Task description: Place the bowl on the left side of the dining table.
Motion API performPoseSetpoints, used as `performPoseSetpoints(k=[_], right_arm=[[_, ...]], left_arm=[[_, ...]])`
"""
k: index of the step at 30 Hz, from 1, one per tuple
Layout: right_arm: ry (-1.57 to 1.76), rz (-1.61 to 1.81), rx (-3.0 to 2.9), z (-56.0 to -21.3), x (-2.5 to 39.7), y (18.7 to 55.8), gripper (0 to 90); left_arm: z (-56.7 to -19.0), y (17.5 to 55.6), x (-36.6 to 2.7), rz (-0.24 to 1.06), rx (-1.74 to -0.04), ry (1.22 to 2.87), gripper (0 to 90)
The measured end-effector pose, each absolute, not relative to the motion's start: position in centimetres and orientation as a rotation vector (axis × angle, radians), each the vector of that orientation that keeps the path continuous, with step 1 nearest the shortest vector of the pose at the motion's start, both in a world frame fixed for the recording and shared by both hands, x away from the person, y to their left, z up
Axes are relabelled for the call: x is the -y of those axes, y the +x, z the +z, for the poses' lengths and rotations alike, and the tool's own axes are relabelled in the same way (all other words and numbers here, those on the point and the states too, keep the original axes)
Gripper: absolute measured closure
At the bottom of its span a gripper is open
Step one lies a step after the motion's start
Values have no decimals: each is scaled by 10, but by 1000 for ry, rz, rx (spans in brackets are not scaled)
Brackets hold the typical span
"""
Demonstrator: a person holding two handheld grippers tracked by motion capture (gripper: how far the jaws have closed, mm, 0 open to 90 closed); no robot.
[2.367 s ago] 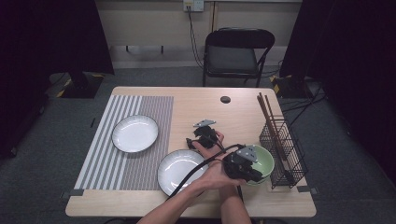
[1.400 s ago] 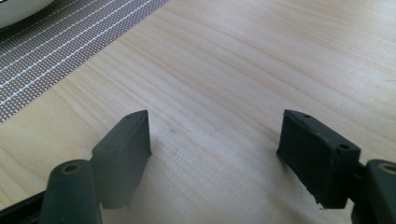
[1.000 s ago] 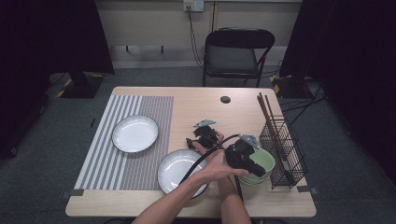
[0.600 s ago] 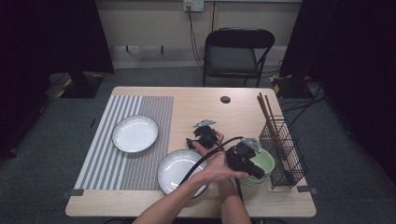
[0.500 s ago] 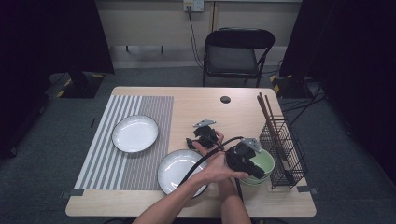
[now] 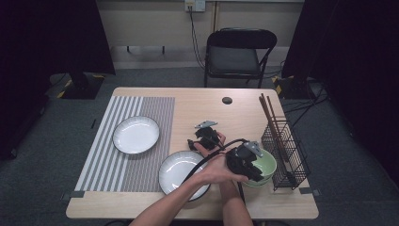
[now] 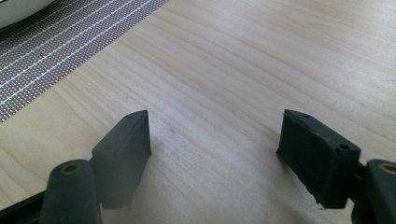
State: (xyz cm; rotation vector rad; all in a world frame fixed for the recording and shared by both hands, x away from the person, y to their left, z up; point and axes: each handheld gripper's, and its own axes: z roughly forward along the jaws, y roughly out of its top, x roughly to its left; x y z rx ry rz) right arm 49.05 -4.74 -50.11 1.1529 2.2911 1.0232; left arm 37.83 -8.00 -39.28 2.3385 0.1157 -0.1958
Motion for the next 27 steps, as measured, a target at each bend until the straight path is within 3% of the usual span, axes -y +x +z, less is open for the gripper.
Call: performPoseSetpoints(k=[10, 18, 27], right_arm=[[1153, 1024, -2293, -501, 48, 491, 244], [1150, 1027, -2293, -501, 48, 491, 245], [1153, 1027, -2293, -501, 48, 491, 245]], left_arm=[[-391, 371, 95, -120, -63, 2446, 757], [-393, 372, 99, -168, -52, 2449, 827], [-384, 382, 96, -249, -101, 2394, 836]])
